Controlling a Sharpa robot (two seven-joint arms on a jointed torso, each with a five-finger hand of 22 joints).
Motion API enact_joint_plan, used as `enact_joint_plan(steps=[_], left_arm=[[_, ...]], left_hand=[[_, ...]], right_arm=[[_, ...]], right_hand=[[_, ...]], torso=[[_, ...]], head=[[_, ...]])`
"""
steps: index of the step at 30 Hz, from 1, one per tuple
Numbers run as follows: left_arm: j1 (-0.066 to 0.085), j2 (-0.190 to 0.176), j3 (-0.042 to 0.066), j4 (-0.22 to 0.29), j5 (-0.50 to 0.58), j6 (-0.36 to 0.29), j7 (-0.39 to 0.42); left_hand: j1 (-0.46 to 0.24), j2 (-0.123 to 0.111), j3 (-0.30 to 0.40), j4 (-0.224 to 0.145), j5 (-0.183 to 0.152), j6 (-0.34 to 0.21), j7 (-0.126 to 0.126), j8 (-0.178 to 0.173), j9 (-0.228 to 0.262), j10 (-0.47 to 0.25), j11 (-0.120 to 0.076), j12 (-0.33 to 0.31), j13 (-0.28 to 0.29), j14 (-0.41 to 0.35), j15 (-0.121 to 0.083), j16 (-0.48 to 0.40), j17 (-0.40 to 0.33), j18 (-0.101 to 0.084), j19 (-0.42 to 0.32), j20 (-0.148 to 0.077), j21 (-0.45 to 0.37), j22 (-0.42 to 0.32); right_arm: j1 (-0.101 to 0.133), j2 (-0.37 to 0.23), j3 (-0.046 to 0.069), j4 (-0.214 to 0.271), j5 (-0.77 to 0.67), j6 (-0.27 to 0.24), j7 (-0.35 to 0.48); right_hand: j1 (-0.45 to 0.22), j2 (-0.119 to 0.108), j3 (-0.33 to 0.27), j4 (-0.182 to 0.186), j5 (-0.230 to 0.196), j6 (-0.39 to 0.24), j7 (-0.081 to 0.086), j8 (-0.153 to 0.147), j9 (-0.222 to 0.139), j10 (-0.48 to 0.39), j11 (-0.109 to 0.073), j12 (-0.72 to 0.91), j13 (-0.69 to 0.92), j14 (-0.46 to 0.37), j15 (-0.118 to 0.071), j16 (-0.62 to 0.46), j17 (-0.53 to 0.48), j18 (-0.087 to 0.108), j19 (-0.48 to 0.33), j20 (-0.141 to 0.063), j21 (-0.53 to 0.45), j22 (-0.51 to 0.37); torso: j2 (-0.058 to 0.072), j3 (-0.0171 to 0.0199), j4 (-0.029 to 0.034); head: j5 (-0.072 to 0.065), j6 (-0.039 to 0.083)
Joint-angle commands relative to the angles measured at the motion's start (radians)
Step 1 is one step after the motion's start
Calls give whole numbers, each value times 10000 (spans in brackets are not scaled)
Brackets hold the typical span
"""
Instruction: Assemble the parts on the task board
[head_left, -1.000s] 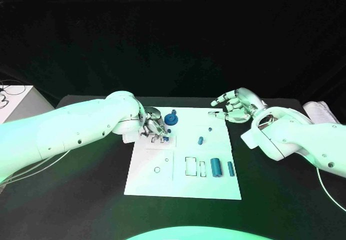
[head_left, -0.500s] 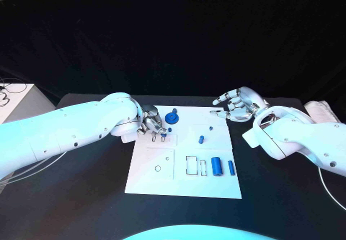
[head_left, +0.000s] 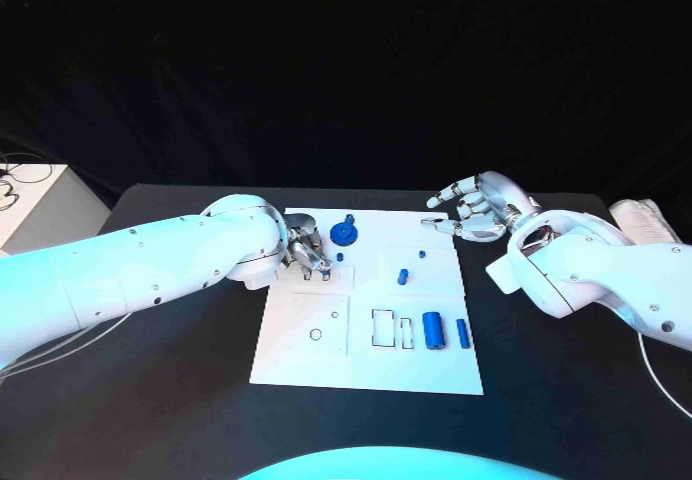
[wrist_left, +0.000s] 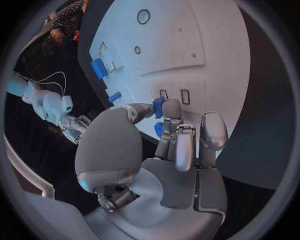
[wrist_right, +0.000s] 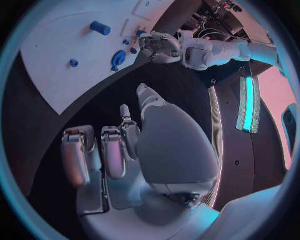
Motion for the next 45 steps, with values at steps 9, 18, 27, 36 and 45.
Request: enact_joint_plan(steps=[9, 18, 27, 36, 45], left_arm=[[-92, -8, -11, 149, -562, -237, 89], [-109, -30, -22, 192, -557, -103, 78], [-114, -77, -30, 238, -500, 71, 61], [-117, -108, -33, 284, -440, 184, 41], [-124, -107, -37, 274, -420, 222, 34]], left_hand=[[-36, -35, 2359, -2419, 54, 95, 9, -57, 16, 107, -48, 42, 19, 560, -76, 44, 1460, -137, 92, -37, 71, 36], [-36, -35, 2359, -2419, 54, 95, 9, -57, 16, 107, -48, 42, 19, 560, -76, 44, 1460, -137, 92, -37, 71, 36], [-51, -44, 2371, -2428, 71, 113, 3, -64, 18, 120, -54, 33, 7, 571, -81, 50, 1480, -139, 104, -43, 80, 50], [-55, -45, 2376, -2430, 77, 118, 2, -66, 19, 130, -56, 40, 20, 574, -83, 52, 1484, -140, 106, -45, 82, 52], [-55, -45, 2376, -2430, 77, 118, 2, -66, 19, 130, -56, 40, 20, 574, -83, 52, 1484, -140, 106, -45, 82, 52]], right_arm=[[-16, 9, 3, -8, -97, 159, 44], [-20, 12, 3, -12, -97, 172, 39], [-22, 13, 3, -19, -97, 187, 30], [-23, 18, 3, -24, -98, 209, 14], [-24, 18, 3, -29, -98, 218, 2]], right_hand=[[-6, 73, 11, 34, 49, -57, 19, 30, -9, -77, 5, -33, 944, 976, 71, -45, 2382, 17, 885, 60, -54, 2408], [-6, 73, 11, 34, 49, -57, 19, 30, -9, -77, 5, -33, 944, 976, 71, -45, 2382, 17, 885, 60, -54, 2408], [-6, 73, 11, 34, 49, -57, 19, 30, -9, -77, 5, -33, 944, 976, 71, -45, 2382, 17, 885, 60, -54, 2408], [-6, 73, 11, 34, 49, -57, 19, 30, -9, -77, 5, -33, 944, 976, 71, -45, 2382, 17, 885, 60, -54, 2408], [-6, 73, 11, 34, 49, -57, 19, 30, -9, -77, 5, -33, 944, 976, 71, -45, 2382, 17, 885, 60, -54, 2408]], torso=[[-3, 8, 2], [0, 8, -4], [2, 7, -3], [1, 8, -4], [-1, 11, -7]], head=[[12, -52], [17, -72], [25, -95], [29, -115], [32, -122]])
